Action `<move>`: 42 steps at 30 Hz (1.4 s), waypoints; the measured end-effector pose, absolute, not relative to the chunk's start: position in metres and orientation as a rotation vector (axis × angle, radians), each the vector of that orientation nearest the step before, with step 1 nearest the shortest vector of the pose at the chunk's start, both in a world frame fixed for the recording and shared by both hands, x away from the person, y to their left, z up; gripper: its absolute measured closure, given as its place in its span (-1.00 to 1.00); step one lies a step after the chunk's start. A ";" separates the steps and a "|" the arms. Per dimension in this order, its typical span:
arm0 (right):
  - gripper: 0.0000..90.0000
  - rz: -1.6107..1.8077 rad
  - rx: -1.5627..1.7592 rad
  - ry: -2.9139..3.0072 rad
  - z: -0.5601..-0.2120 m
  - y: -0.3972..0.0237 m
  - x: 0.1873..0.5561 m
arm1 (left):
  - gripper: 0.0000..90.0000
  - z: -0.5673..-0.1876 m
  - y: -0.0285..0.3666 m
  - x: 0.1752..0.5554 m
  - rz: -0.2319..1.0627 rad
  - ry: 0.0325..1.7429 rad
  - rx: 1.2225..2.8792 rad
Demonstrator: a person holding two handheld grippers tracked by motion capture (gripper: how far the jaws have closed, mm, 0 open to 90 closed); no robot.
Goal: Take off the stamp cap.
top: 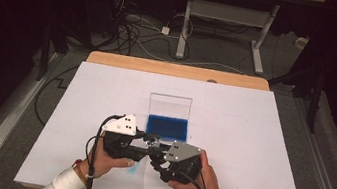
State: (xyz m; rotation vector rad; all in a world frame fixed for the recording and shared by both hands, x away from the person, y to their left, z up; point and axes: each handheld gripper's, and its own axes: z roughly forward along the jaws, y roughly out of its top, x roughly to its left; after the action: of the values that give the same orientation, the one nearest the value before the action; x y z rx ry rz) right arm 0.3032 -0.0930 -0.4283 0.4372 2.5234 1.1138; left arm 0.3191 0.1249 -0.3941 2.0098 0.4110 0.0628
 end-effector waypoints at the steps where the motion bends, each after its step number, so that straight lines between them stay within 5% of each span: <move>1: -0.12 1.095 0.434 2.524 -0.429 -0.092 0.302 | 0.22 -0.394 0.125 0.319 0.061 0.409 2.008; 7: -0.12 1.022 0.291 2.561 -0.434 -0.079 0.290 | 0.22 -0.395 0.128 0.325 -0.020 0.428 1.943; 19: -0.13 1.018 0.366 2.555 -0.431 -0.088 0.298 | 0.22 -0.385 0.141 0.323 0.093 0.435 1.974; 42: -0.13 1.130 0.659 2.279 -0.402 -0.192 0.289 | 0.23 -0.391 0.151 0.331 0.231 0.517 2.097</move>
State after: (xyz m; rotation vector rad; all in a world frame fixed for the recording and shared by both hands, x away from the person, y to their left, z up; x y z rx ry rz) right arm 0.2892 -0.1920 -0.4017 0.6586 2.2793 1.1296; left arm 0.3312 0.1512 -0.3907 2.0973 0.5175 0.2314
